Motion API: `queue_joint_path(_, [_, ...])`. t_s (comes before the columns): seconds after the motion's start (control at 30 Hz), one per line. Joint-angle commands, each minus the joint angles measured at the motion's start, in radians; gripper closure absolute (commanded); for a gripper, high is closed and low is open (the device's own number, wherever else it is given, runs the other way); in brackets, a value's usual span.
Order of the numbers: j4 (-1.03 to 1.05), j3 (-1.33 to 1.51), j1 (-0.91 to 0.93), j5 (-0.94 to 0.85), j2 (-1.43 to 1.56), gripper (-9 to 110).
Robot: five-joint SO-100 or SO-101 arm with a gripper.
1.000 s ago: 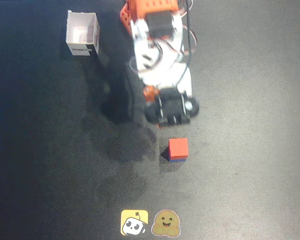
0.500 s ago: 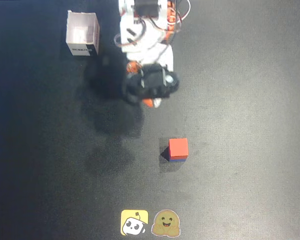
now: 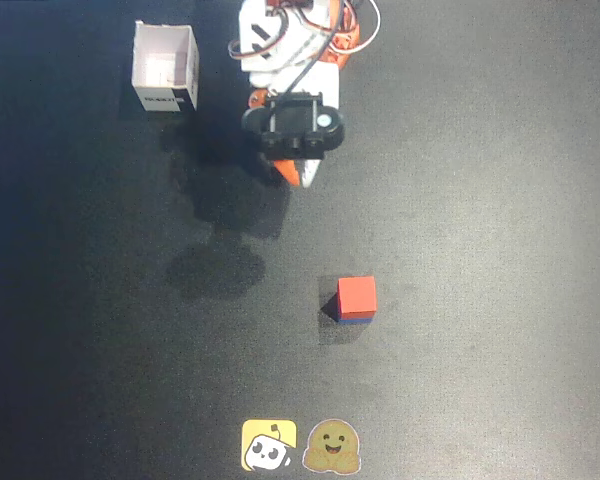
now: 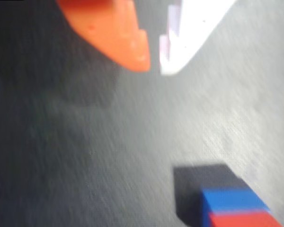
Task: Put the red cube on top of the blue cube.
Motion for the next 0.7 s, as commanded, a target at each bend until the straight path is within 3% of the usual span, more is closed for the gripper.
queue_joint_path(0.0, [0.061,-0.003,0.029,0.003,0.011,101])
queue_joint_path(0.13, [0.141,-0.003,0.035,0.014,0.011,101])
queue_joint_path(0.67, [0.143,-0.003,0.035,-0.018,0.011,101])
